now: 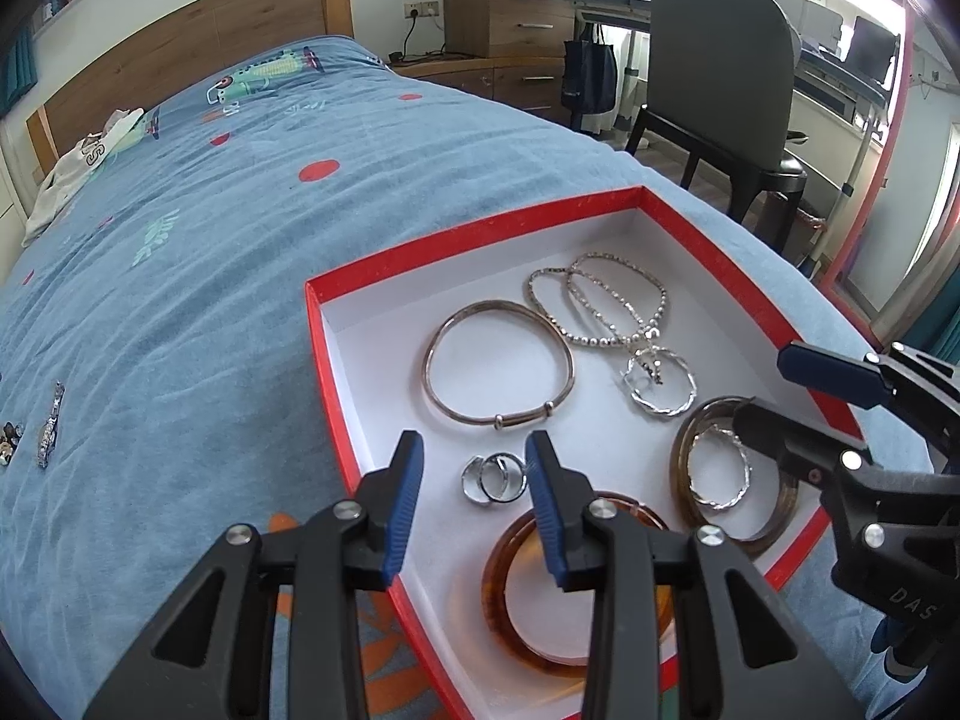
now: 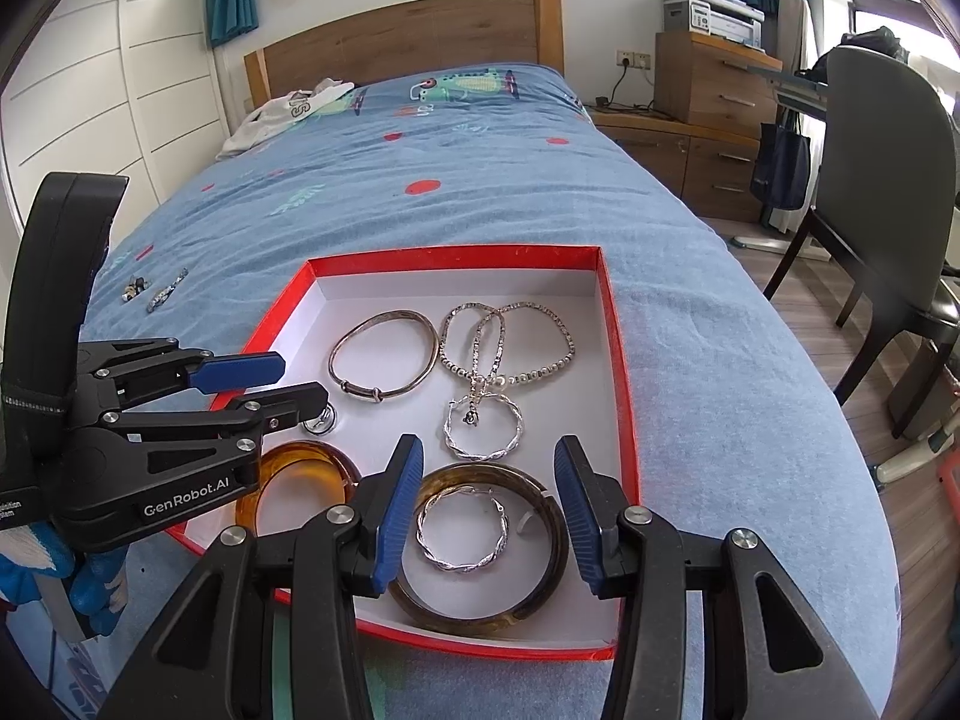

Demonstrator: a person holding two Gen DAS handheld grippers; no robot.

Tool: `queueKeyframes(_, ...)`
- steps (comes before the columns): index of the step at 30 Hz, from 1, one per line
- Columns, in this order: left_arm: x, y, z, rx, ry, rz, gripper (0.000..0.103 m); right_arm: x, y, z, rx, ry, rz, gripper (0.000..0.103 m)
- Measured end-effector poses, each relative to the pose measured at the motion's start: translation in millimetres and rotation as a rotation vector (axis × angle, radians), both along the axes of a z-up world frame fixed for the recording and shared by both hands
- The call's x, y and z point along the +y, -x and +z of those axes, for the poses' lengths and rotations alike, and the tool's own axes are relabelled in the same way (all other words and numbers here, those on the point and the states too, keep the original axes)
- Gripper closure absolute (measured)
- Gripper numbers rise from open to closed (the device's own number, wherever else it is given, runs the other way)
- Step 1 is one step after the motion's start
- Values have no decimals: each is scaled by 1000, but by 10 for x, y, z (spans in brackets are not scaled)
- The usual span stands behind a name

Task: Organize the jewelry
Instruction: 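Open both grippers to release the ring and twisted hoop in the box, then withdraw both grippers toward the beaded bracelet and silver watch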

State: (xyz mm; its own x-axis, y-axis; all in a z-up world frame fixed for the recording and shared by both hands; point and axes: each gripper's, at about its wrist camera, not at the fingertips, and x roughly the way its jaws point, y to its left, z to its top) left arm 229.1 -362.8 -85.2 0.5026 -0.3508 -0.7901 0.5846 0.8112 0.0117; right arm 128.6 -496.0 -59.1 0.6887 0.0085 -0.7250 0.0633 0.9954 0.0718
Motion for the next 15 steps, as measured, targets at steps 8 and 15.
queueKeyframes(8, -2, 80, 115, -12, 16, -2, 63, 3, 50, 79, -12, 7, -16, 55)
queueKeyframes(15, 66, 165, 289, -33, 28, 7, 62, 12, 129, 229, -34, 20, -32, 53)
